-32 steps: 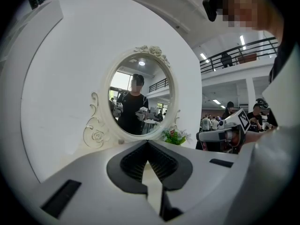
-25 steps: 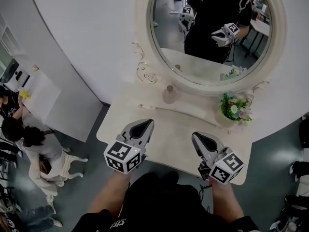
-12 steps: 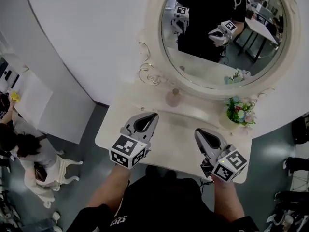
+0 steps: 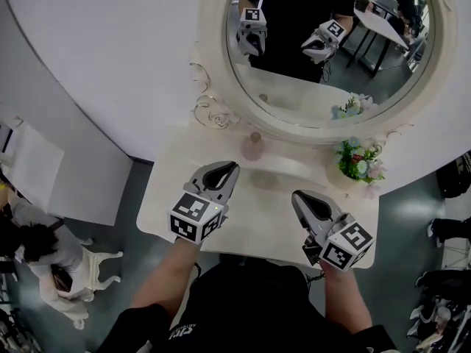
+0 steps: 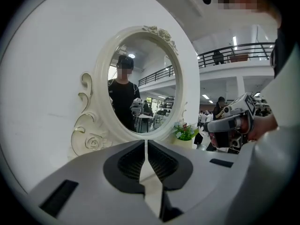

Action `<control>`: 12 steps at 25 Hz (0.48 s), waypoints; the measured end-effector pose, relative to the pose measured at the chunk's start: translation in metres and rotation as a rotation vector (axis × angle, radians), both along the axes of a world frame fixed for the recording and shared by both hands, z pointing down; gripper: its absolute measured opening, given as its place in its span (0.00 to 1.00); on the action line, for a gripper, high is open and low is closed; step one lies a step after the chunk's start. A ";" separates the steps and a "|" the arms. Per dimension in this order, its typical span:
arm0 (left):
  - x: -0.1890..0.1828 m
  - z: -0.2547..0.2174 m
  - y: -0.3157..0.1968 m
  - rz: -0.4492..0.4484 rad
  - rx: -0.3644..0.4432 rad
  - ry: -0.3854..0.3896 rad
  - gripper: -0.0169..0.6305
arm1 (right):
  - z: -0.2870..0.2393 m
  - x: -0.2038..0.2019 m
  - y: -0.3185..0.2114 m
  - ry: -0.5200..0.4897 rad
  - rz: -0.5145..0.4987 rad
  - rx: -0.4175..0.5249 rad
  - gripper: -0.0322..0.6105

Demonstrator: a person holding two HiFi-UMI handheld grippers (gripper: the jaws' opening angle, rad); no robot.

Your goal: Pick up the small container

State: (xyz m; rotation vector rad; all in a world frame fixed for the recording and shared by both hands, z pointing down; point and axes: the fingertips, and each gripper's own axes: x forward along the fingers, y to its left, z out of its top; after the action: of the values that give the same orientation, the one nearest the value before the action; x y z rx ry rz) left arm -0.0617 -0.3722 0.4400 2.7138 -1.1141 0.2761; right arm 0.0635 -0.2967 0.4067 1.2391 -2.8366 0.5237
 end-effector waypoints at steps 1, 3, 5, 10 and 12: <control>0.004 0.003 -0.006 -0.002 -0.003 -0.003 0.04 | 0.000 0.003 -0.003 0.007 -0.004 0.002 0.07; 0.012 0.009 -0.017 -0.005 -0.010 -0.013 0.07 | -0.001 0.008 -0.011 0.016 -0.010 0.009 0.07; 0.019 0.017 -0.030 -0.007 -0.018 -0.025 0.15 | -0.001 0.013 -0.020 0.013 -0.011 0.010 0.07; 0.032 0.035 -0.058 -0.016 -0.019 -0.054 0.20 | 0.007 0.018 -0.034 0.005 -0.031 -0.011 0.07; 0.038 0.045 -0.069 -0.016 -0.018 -0.069 0.24 | 0.011 0.018 -0.038 0.000 -0.037 -0.023 0.07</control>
State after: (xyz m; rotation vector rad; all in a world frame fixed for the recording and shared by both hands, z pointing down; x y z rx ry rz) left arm -0.0239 -0.4411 0.4846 2.6975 -1.1454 0.3776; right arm 0.0812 -0.3348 0.4179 1.1810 -2.8389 0.5534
